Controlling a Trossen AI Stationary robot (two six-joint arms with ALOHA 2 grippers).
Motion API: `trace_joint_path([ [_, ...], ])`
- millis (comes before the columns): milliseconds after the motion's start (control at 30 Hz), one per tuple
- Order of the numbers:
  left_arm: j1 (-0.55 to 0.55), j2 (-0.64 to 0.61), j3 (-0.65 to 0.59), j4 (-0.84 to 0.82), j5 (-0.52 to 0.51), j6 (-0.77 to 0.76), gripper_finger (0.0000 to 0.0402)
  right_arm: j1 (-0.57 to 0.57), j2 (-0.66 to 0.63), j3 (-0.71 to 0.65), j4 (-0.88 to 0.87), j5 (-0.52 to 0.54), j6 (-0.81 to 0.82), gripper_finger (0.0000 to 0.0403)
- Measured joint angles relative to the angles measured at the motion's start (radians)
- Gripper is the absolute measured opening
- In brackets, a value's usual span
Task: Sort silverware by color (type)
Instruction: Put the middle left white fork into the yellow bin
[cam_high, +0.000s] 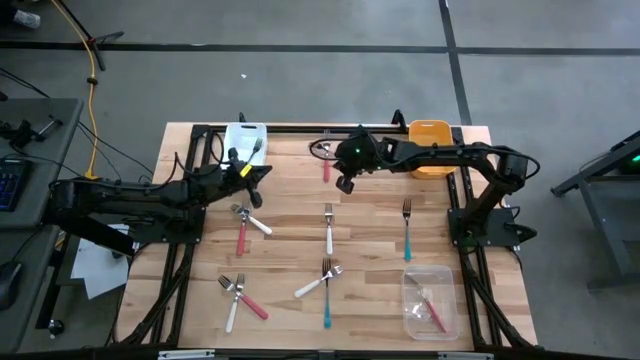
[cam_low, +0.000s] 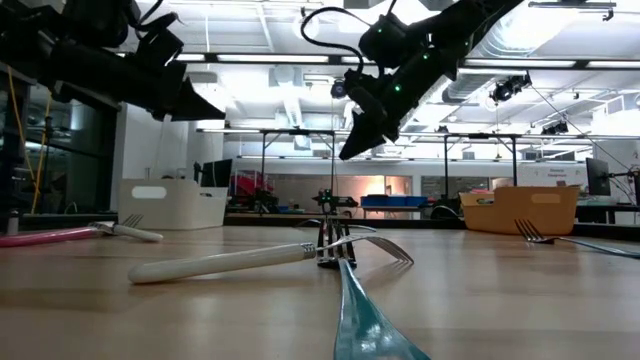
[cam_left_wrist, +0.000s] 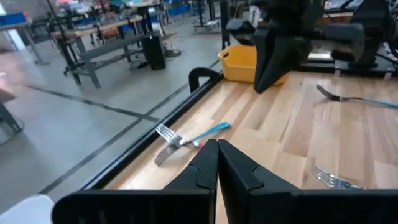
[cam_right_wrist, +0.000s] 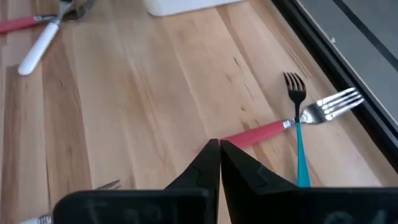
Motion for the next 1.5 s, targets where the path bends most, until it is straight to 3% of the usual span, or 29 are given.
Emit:
trace_joint_path([
  [167, 0.000, 0.000, 0.000, -0.090, 0.013, -0.028, 0.0001, 0.011, 0.000, 0.000, 0.019, 0.000, 0.007, 0.0007],
  [267, 0.000, 0.000, 0.000, -0.150, 0.080, -0.038, 0.0001, 0.026, 0.000, -0.007, 0.031, -0.004, -0.051, 0.0007],
  [400, -0.005, 0.000, 0.000, -0.194, 0.174, -0.057, 0.0001, 0.043, 0.000, -0.114, 0.216, -0.058, -0.118, 0.0001],
  [500, -0.020, 0.000, 0.000, -0.211, 0.187, -0.061, 0.0001, 0.065, 0.000, -0.192, 0.362, -0.112, -0.089, 0.0002],
  [733, -0.086, 0.000, 0.001, -0.287, 0.198, -0.059, 0.0001, 0.202, -0.027, -0.257, 0.401, -0.045, -0.070, 0.0001],
  [833, -0.114, 0.001, 0.043, -0.402, 0.249, -0.080, 0.0001, 0.246, -0.029, -0.259, 0.404, -0.023, -0.070, 0.0001],
  [1033, -0.169, 0.000, 0.187, -0.713, 0.256, -0.115, 0.0002, 0.290, -0.029, -0.257, 0.451, -0.022, -0.073, 0.0001],
  [1200, -0.209, 0.028, 0.244, -0.887, 0.267, -0.131, 0.0027, 0.308, -0.029, -0.257, 0.446, -0.021, -0.074, 0.0000],
  [1500, -0.245, 0.164, 0.296, -0.974, 0.272, -0.176, 0.0099, 0.318, -0.029, -0.256, 0.458, -0.021, -0.081, 0.0000],
])
